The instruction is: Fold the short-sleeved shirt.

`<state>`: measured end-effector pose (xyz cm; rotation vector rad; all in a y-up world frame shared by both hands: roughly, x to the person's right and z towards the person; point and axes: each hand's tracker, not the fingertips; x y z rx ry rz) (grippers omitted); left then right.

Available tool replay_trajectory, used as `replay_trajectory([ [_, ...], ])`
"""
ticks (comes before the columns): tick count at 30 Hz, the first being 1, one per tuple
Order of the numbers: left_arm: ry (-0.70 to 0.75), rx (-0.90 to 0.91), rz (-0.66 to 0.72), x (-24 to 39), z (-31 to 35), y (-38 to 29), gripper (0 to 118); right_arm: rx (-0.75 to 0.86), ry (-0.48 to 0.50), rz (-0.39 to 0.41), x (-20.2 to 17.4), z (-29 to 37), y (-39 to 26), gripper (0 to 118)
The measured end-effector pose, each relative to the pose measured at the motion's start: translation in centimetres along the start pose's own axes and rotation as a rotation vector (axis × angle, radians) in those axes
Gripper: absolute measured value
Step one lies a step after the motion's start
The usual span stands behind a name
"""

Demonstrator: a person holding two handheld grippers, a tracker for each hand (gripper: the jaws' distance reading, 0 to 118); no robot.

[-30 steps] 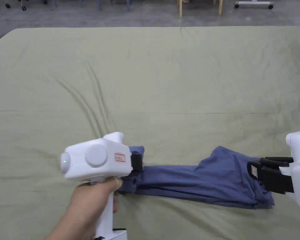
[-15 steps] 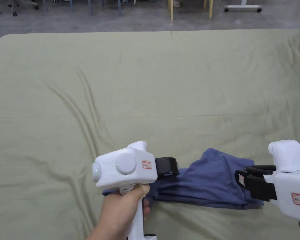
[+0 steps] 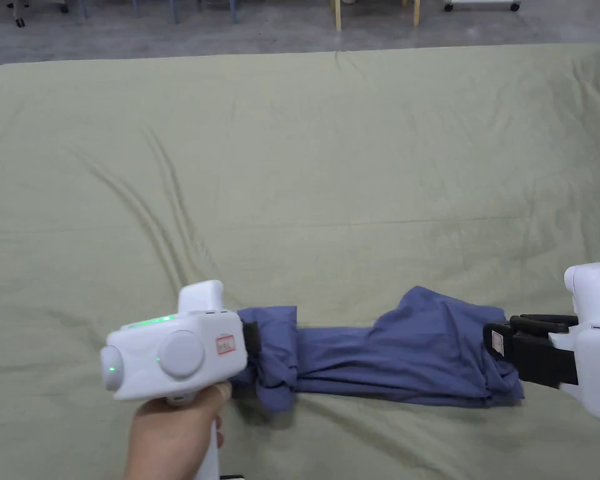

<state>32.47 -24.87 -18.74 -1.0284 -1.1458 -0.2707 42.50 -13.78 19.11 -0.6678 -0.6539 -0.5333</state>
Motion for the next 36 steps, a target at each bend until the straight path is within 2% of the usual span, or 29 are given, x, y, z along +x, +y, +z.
replay_trajectory([
  [3,-0.047,-0.029,0.016,3.0,-2.0,-1.4,1,-0.011,-0.001,0.002,-0.1,0.0,-0.1,3],
  [8,-0.04,-0.009,-0.063,9.1,-3.4,-2.1,1,-0.012,-0.01,-0.005,-0.1,0.2,0.0,3],
  [11,-0.118,-0.05,-0.084,12.0,-4.5,-2.3,1,-0.008,-0.007,-0.013,0.1,0.4,0.0,3],
  [15,-0.097,-0.069,-0.134,14.2,-5.4,-3.1,1,0.0,-0.011,-0.016,0.1,1.0,0.2,3],
  [17,-0.214,-0.087,-0.037,14.0,-4.9,-3.1,1,0.007,-0.008,-0.021,0.2,1.3,0.3,3],
  [20,-0.378,-0.034,-0.001,12.1,-2.1,-2.0,3,0.011,0.005,-0.021,0.2,1.5,0.4,3],
  [21,-0.443,-0.004,0.02,11.1,-1.0,-1.5,27,0.012,0.004,-0.02,0.2,1.4,0.5,3],
  [22,-0.487,0.021,0.025,9.7,0.4,-0.8,98,0.013,0.004,-0.019,0.1,1.4,0.6,3],
  [23,-0.504,0.022,0.031,8.1,1.5,0.1,118,0.014,0.007,-0.017,0.1,1.4,0.6,3],
  [24,-0.496,-0.01,0.042,6.6,2.3,0.7,118,0.017,0.012,-0.014,0.1,1.4,0.7,3],
  [25,-0.453,0.108,0.051,4.1,3.6,1.6,118,0.018,0.018,-0.012,0.0,1.4,0.7,3],
  [26,-0.51,0.084,0.105,2.3,4.0,2.3,118,0.019,0.022,-0.01,-0.2,1.3,0.7,3],
  [30,-0.457,0.069,0.146,-5.9,4.0,3.6,118,0.014,0.044,-0.009,-0.5,0.7,0.8,3],
  [32,-0.424,0.023,0.158,-8.8,3.4,3.5,118,0.01,0.052,-0.006,-0.8,0.5,0.8,3],
  [35,-0.478,-0.069,0.224,-11.6,1.1,2.8,118,0.001,0.072,0.001,-1.2,0.3,0.8,3],
  [36,-0.433,-0.051,0.193,-11.6,0.8,2.6,118,-0.002,0.079,0.005,-1.4,0.3,0.9,3],
])
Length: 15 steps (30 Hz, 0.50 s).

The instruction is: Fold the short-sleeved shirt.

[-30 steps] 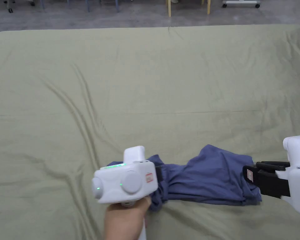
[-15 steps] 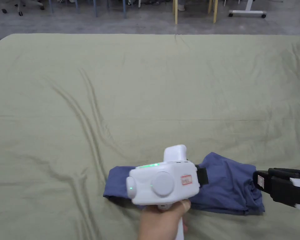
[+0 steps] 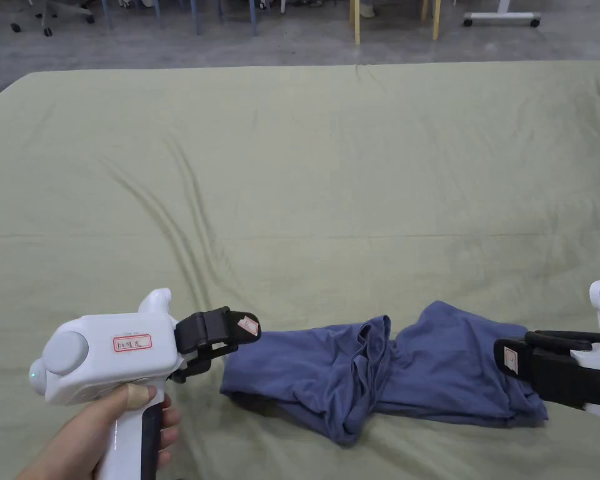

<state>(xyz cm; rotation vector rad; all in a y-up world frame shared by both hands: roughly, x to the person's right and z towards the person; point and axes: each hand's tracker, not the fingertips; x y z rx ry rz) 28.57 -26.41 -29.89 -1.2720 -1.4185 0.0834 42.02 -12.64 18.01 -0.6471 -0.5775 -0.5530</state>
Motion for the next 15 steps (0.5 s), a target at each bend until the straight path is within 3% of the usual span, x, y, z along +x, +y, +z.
replay_trajectory([
  [3,0.0,-0.022,0.003,-1.9,-1.9,-0.4,118,-0.001,0.011,0.014,-0.2,0.1,0.1,3],
  [4,-0.12,-0.126,0.155,-2.1,-2.9,-1.3,118,-0.003,0.013,0.016,-0.2,0.1,0.2,3],
  [6,-0.181,-0.118,0.2,-1.9,-4.2,-1.8,118,-0.003,0.014,0.02,-0.2,0.1,0.2,3],
  [9,-0.154,-0.074,0.107,-3.2,-5.3,-0.7,118,-0.011,0.014,0.015,-0.1,0.0,0.2,3],
  [10,-0.158,-0.076,0.106,-3.1,-5.4,-0.5,76,-0.015,0.014,0.017,-0.1,-0.2,0.2,3],
  [11,-0.144,-0.077,0.091,-1.7,-5.5,-1.5,23,-0.021,0.01,0.021,-0.1,-0.4,0.1,3],
  [12,0.034,-0.015,-0.026,-0.9,-5.4,-1.7,23,-0.023,0.006,0.024,-0.1,-0.4,0.1,3],
  [13,0.112,-0.014,-0.057,-1.1,-5.2,-1.6,23,-0.025,0.005,0.025,-0.2,-0.5,0.1,3],
  [14,-0.059,-0.042,0.031,-2.0,-5.1,-1.8,23,-0.025,0.008,0.026,-0.2,-0.5,0.1,3],
  [15,-0.056,-0.015,0.066,-2.4,-4.6,-1.8,23,-0.024,0.009,0.026,-0.2,-0.5,0.1,3],
])
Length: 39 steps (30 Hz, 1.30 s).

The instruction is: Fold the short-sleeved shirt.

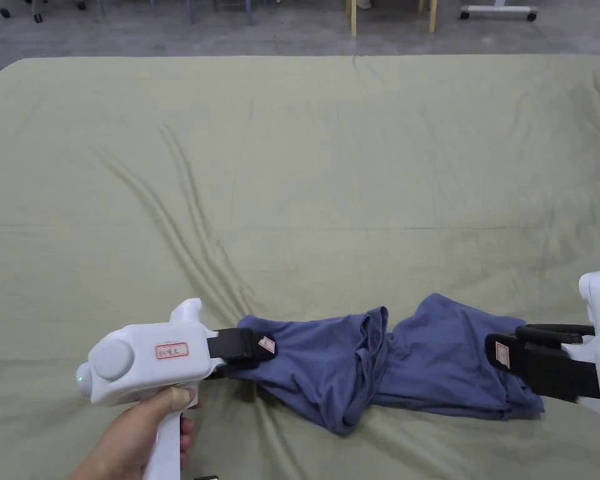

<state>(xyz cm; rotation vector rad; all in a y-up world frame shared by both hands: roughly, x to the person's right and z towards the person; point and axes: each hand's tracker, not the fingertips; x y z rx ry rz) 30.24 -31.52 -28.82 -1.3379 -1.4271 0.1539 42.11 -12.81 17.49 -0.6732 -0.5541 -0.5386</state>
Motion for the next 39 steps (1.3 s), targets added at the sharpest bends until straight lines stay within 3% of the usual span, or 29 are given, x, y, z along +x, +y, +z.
replay_trajectory([
  [2,-0.016,0.001,0.047,-0.7,1.2,-0.3,23,0.002,-0.001,0.004,-0.1,0.1,0.1,3],
  [7,0.038,0.01,-0.018,0.3,4.8,-0.2,23,0.007,-0.016,0.016,-0.2,0.5,0.4,3],
  [14,0.328,0.043,-0.031,2.1,9.7,1.9,23,0.001,-0.036,0.034,-0.6,0.6,0.3,3],
  [17,0.521,0.051,-0.068,4.0,10.3,2.8,23,-0.007,-0.048,0.054,-1.1,0.3,0.2,3],
  [19,0.513,0.052,-0.109,6.3,9.5,2.4,23,-0.009,-0.052,0.053,-1.2,0.0,0.2,3],
  [22,0.617,0.065,-0.168,10.2,8.1,1.9,23,-0.016,-0.058,0.04,-1.3,-0.3,0.1,3],
  [30,0.402,0.042,-0.163,18.6,-0.9,-1.5,23,-0.021,-0.068,0.023,-0.4,-0.2,-0.2,3],
  [37,0.418,-0.067,-0.281,21.7,-11.5,-5.7,23,-0.021,-0.076,0.008,0.3,0.6,-0.5,3],
  [39,0.487,-0.061,-0.358,21.5,-13.1,-6.5,23,-0.026,-0.082,0.004,0.6,0.6,-0.5,3],
])
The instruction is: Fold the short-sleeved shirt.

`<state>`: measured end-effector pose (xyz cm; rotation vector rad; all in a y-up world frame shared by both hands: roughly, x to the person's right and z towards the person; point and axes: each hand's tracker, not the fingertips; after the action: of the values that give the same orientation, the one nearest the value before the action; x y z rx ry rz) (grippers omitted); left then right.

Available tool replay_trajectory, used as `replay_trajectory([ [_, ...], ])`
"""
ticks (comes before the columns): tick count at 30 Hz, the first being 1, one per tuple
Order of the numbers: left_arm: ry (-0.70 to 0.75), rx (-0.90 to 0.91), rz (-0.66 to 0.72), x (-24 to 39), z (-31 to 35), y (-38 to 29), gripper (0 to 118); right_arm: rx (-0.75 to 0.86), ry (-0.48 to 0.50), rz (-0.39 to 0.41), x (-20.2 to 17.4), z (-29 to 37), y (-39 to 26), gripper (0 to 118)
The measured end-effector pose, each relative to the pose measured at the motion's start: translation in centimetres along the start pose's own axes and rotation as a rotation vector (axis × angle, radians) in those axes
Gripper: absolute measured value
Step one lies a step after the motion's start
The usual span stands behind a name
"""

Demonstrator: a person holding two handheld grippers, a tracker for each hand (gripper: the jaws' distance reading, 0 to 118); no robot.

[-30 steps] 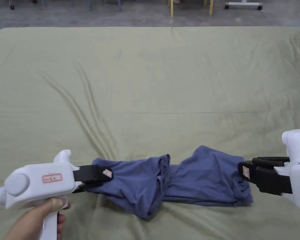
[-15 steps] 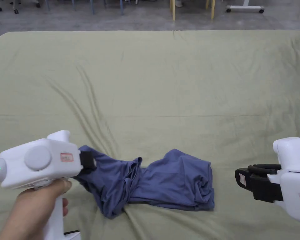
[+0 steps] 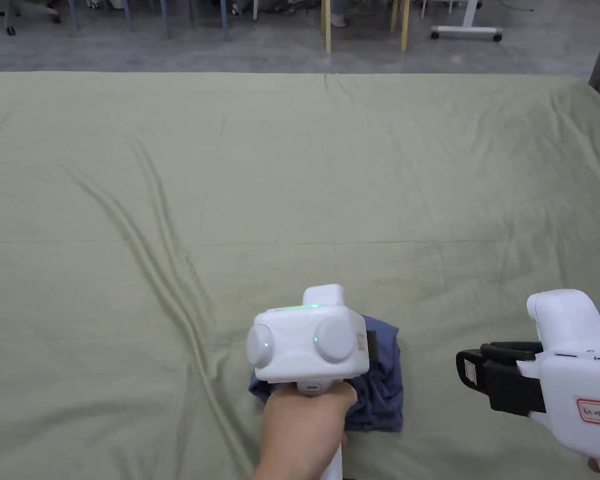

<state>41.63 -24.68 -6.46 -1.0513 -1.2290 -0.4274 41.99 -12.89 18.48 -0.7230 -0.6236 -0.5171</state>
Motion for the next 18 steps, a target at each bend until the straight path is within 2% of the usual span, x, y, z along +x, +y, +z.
replay_trajectory([
  [1,0.015,0.021,-0.014,-0.3,-0.6,-0.2,24,0.001,0.0,-0.003,0.4,0.0,0.0,3],
  [2,-0.02,0.045,0.024,-1.1,-0.8,-0.3,31,0.0,0.001,-0.005,0.6,0.0,0.0,3],
  [3,-0.093,0.066,0.082,-1.9,-0.6,-0.1,48,0.0,0.002,-0.006,0.6,0.0,0.0,3],
  [4,-0.186,0.058,0.138,-2.4,-0.2,0.2,71,0.001,0.003,-0.007,0.7,0.1,-0.1,3],
  [6,-0.275,0.003,0.194,-3.3,1.9,0.9,101,0.006,0.011,-0.007,0.8,0.2,-0.2,3],
  [7,-0.285,0.016,0.211,-3.7,3.3,0.9,109,0.008,0.018,-0.01,0.9,0.2,-0.3,3],
  [9,-0.248,0.141,0.171,-4.8,6.4,1.0,109,0.011,0.022,-0.017,1.1,0.2,-0.5,3],
  [10,-0.206,0.206,0.153,-5.3,8.2,1.0,102,0.017,0.022,-0.024,1.3,0.3,-0.6,3],
  [11,-0.126,0.256,0.151,-5.9,9.6,0.9,77,0.022,0.024,-0.033,1.6,0.3,-0.8,3],
  [12,-0.067,0.299,0.144,-6.3,10.5,0.9,27,0.024,0.024,-0.044,1.9,0.4,-0.8,3],
  [13,0.013,0.307,0.123,-6.4,10.6,1.1,0,0.024,0.02,-0.058,2.1,0.4,-1.0,3],
  [14,0.103,0.295,0.101,-6.5,10.7,0.9,0,0.026,0.016,-0.065,2.3,0.5,-1.1,3],
  [18,-0.007,0.177,0.029,-4.7,7.5,0.4,0,0.026,-0.001,-0.079,2.7,0.9,-1.4,3],
])
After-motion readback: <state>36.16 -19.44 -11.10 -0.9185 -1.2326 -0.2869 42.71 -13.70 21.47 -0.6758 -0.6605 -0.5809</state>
